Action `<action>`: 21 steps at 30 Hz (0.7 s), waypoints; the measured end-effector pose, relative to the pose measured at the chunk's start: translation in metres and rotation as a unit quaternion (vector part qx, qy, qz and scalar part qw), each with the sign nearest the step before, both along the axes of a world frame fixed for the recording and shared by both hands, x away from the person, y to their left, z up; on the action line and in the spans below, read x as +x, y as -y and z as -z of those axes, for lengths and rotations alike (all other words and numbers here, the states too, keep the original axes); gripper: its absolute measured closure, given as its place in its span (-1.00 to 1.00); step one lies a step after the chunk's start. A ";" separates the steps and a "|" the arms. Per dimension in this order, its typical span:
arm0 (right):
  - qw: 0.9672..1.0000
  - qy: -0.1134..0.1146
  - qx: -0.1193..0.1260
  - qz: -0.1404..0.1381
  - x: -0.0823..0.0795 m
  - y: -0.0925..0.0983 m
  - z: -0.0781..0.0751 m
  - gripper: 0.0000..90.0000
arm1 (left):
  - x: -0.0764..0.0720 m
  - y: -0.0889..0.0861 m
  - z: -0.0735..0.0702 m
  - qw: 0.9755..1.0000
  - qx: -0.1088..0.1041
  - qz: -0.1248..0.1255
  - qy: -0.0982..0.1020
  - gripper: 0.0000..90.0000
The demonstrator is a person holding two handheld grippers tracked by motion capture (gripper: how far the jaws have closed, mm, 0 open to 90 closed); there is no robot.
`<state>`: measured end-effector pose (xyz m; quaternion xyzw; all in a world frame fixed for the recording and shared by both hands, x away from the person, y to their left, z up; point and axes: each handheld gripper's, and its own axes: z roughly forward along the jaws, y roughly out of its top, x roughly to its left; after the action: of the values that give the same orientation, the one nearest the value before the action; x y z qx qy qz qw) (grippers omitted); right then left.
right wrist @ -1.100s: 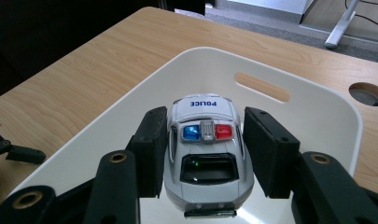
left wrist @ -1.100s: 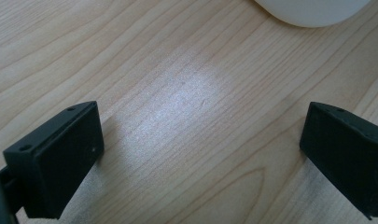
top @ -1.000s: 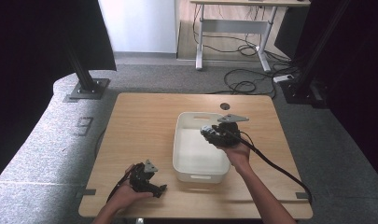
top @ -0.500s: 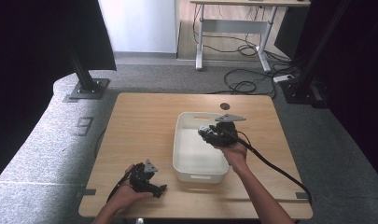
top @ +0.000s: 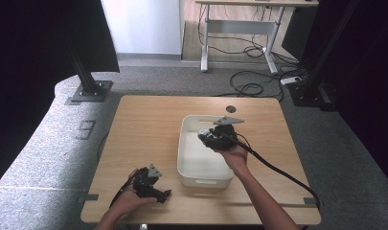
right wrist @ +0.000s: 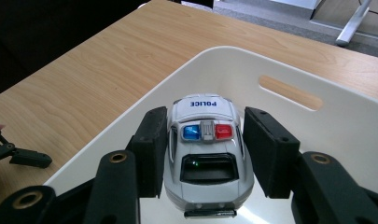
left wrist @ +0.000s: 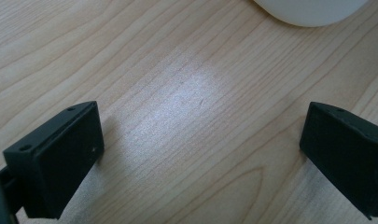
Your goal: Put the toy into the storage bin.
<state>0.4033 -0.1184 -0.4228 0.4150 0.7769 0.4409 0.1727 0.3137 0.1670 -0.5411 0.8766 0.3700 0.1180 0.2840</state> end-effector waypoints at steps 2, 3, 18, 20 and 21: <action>1.000 0.000 -0.003 -0.004 0.000 -0.004 0.000 0.13 | 0.000 0.000 0.000 1.000 0.000 0.000 0.000 -1.00; 1.000 0.001 -0.007 -0.005 0.001 -0.006 0.000 0.13 | 0.000 0.000 0.000 1.000 0.000 0.000 0.000 -1.00; 1.000 -0.018 -0.022 -0.004 0.014 -0.021 0.013 0.13 | 0.000 0.000 0.000 1.000 0.000 0.002 -0.001 -1.00; 1.000 -0.017 -0.016 -0.014 0.013 -0.028 0.012 0.13 | 0.000 0.000 0.000 1.000 0.000 0.002 0.000 -1.00; 1.000 -0.019 -0.012 -0.014 0.013 -0.030 0.012 0.13 | 0.000 0.000 0.000 1.000 -0.001 0.003 -0.001 -1.00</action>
<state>0.4166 -0.0886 -0.4349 0.4106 0.7910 0.4258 0.1564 0.3133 0.1667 -0.5411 0.8776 0.3679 0.1164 0.2845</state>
